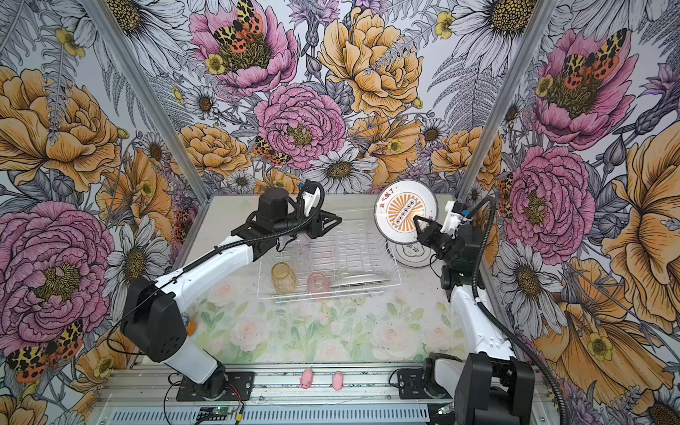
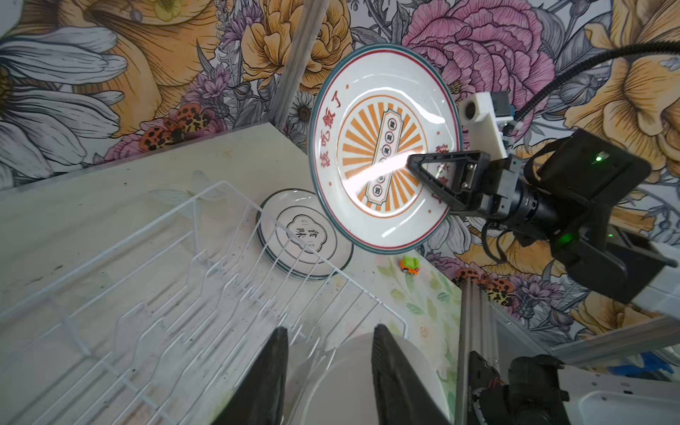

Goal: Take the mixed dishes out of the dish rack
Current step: 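Carry the orange-sunburst plate toward the stack with right gripper while left gripper releases, then lower the orange-sunburst plate onto the plate stack with right gripper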

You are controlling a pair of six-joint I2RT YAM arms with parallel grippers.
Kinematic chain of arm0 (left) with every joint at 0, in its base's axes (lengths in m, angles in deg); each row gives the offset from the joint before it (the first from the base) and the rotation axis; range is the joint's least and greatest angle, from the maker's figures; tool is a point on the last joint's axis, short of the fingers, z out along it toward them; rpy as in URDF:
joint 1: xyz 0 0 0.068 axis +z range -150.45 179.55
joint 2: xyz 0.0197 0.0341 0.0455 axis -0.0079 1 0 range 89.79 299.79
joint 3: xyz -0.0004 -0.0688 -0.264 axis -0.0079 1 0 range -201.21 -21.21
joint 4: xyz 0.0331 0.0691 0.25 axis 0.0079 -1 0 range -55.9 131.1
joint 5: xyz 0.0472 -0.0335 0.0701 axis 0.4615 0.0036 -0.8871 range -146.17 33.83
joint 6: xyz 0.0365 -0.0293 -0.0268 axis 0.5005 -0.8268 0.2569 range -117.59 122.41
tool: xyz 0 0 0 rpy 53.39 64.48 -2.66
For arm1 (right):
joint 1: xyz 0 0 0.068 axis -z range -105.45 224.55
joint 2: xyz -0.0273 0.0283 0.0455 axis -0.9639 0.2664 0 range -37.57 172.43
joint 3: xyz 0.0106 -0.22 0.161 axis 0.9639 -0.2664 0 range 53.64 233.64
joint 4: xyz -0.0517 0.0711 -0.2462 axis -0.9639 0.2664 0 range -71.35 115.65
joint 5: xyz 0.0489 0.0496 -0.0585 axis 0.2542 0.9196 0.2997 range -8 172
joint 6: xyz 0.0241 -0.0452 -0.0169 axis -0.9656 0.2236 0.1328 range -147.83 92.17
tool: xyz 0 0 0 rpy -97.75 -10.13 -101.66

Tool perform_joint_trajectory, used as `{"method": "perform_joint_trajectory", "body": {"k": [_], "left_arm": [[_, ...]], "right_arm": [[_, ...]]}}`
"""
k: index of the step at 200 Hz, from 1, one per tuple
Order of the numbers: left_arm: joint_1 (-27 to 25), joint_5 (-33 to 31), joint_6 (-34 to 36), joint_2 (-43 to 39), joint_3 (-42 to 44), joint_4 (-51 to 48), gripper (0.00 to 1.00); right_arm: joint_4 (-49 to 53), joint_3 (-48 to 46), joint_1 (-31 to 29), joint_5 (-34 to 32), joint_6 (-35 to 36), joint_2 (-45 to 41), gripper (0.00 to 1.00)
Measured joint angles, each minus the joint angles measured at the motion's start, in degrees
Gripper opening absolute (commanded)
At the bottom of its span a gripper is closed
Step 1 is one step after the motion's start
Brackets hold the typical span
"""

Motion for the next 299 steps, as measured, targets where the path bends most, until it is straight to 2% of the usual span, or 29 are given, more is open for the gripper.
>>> {"method": "perform_joint_trajectory", "body": {"k": [19,46,92,152,218,276,299], "left_arm": [[-1.73,-6.49,5.2,-3.65,2.95,-3.19,0.38],[-6.88,-15.34,12.85,-8.0,6.54,-6.82,0.42],[-9.7,-20.09,20.0,-10.69,7.43,-10.29,0.44],[-15.34,-25.07,25.51,-7.89,4.52,-15.98,0.44],[-15.5,-26.47,26.27,-6.8,3.08,-17.7,0.44],[-15.69,-26.49,26.29,-6.78,2.78,-18.32,0.44],[-15.69,-26.49,26.67,-6.45,2.56,-18.43,0.44]], "right_arm": [[5.2,0.17,2.62,-5.09,0.59,0.09,0.0],[9.7,0.17,5.73,-9.79,1.14,1.64,0.0],[12.33,0.09,8.55,-13.53,2.16,6.84,0.0],[11.85,-0.33,8.63,-10.29,2.05,16.02,0.0],[4.44,-1.14,8.63,-4.13,-1.68,22.34,0.0],[0.81,-2.03,8.63,-1.68,-3.78,26.56,0.0],[0.04,-2.03,8.63,-0.94,-4.2,27.06,0.05]]}}
